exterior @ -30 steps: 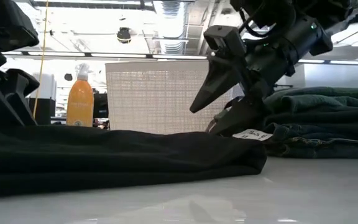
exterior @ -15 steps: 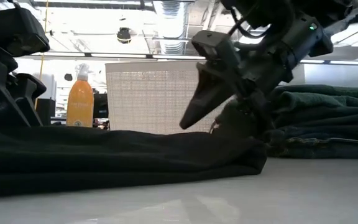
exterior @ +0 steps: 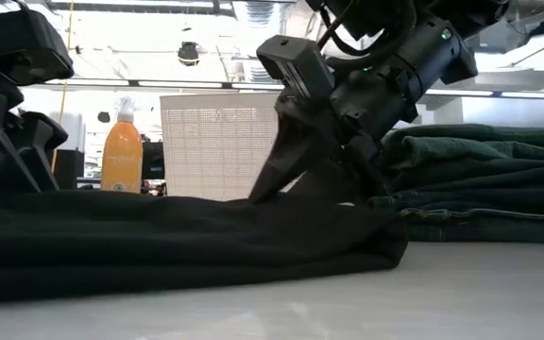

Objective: Fold laundry
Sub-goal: Fold the black shirt from the white laundry organizer

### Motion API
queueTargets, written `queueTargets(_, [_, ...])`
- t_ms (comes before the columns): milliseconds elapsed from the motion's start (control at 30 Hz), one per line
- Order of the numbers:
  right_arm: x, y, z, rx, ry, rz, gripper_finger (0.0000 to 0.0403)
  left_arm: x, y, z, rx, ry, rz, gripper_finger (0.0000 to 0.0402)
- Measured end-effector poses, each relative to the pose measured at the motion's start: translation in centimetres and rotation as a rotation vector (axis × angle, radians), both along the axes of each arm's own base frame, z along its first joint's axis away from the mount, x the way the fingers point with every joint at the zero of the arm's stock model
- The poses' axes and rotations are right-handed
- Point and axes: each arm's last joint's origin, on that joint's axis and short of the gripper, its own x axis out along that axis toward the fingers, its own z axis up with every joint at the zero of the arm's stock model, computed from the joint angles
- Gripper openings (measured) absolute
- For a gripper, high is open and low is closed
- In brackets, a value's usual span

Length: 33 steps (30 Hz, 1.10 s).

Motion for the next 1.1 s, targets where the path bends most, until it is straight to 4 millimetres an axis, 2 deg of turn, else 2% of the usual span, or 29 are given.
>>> queueTargets(200, [-0.7, 0.1, -0.4, -0.058, 0.075, 0.055, 0.0073, 0.0, 0.0, 0.0, -0.019, 0.008, 0.000, 0.0127])
queueTargets(267, [-1.0, 0.1, -0.5, -0.071, 0.115, 0.060, 0.0055, -0.1, -0.1, 0.0, -0.032, 0.014, 0.003, 0.0127])
queueTargets(367, [-1.9, 0.2, -0.5, -0.089, 0.188, 0.065, 0.0051, -0.1, -0.1, -0.1, -0.043, 0.022, -0.003, 0.0127])
queueTargets(500, [-3.4, 0.2, 0.3, -0.140, 0.289, 0.056, 0.0070, -0.1, -0.1, -0.1, -0.044, 0.025, -0.006, 0.0127])
queueTargets(633, [-4.9, -0.2, 2.0, -0.191, 0.334, 0.037, 0.0097, -0.1, -0.1, -0.1, -0.038, 0.025, -0.009, 0.0127])
queueTargets(867, [-5.9, -0.6, 6.8, -0.155, 0.196, 0.037, 0.0172, -0.1, -0.1, -0.1, -0.050, 0.033, -0.008, 0.0127])
queueTargets(1000, [-6.5, -0.3, 8.1, -0.153, 0.159, 0.060, 0.0226, -0.3, -0.1, -0.3, -0.089, 0.071, 0.006, 0.0127])
queueTargets(1100, [-7.1, 1.0, 8.1, -0.123, 0.156, 0.045, 0.0256, -0.7, -0.3, -0.4, -0.112, 0.097, 0.008, 0.0127])
